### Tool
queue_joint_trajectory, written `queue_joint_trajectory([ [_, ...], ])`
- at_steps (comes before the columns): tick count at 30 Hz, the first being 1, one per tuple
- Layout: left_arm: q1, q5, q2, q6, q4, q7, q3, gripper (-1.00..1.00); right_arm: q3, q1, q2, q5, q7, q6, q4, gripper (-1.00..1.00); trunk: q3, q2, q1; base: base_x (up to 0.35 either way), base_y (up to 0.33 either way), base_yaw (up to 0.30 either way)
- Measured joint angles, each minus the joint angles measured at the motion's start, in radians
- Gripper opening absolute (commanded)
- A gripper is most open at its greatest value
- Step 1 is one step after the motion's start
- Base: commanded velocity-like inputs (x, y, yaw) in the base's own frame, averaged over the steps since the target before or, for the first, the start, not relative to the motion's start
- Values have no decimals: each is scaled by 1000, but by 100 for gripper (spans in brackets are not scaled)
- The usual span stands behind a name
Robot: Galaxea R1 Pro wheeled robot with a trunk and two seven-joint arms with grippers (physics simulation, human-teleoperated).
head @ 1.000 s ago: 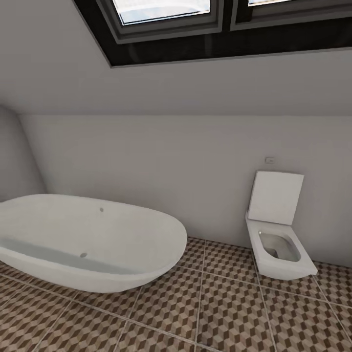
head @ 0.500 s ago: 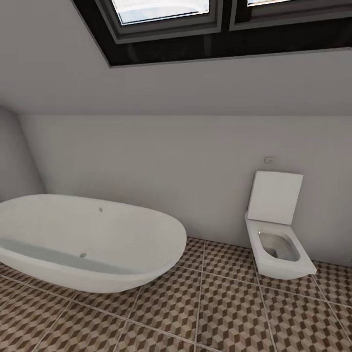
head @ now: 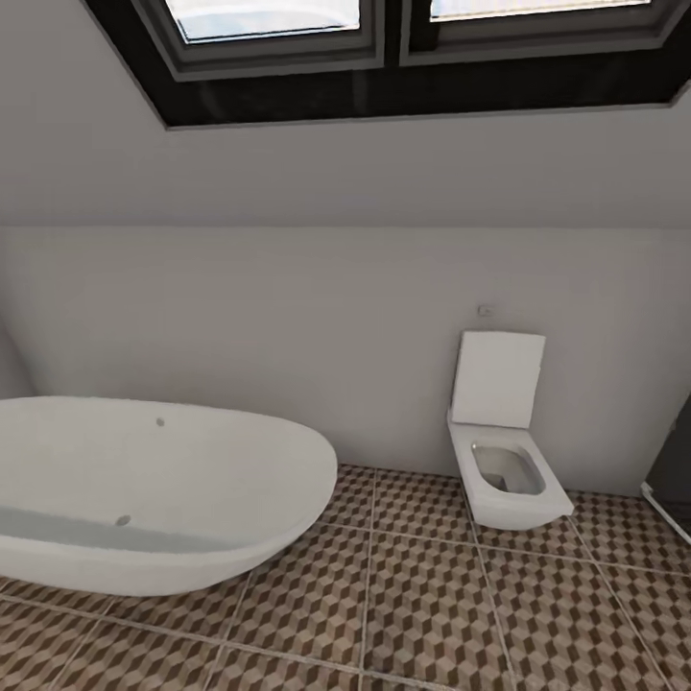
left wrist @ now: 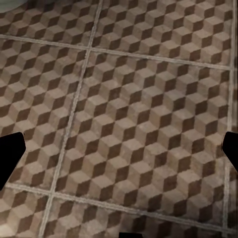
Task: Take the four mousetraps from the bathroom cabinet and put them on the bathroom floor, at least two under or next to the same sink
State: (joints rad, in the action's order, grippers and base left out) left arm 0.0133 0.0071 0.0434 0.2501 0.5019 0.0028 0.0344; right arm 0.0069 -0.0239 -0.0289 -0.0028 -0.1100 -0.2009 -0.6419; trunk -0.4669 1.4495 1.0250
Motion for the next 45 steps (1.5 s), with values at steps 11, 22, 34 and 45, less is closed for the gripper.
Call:
queue_joint_trajectory([
  [11,0,0,0,0,0,0,0,100,0,0,0,0,0,-13,0,100,4,0,0,0,0,-271],
  [22,0,0,-2,-1,-4,0,0,100,0,0,1,0,1,-14,0,100,8,0,0,0,0,-280],
  [34,0,-1,-2,-1,-17,0,0,100,0,0,3,-1,2,-14,0,100,6,0,0,0,0,-273],
  [45,0,-1,-2,-1,-18,0,0,100,1,0,2,1,3,-29,1,100,4,0,0,0,0,-48],
])
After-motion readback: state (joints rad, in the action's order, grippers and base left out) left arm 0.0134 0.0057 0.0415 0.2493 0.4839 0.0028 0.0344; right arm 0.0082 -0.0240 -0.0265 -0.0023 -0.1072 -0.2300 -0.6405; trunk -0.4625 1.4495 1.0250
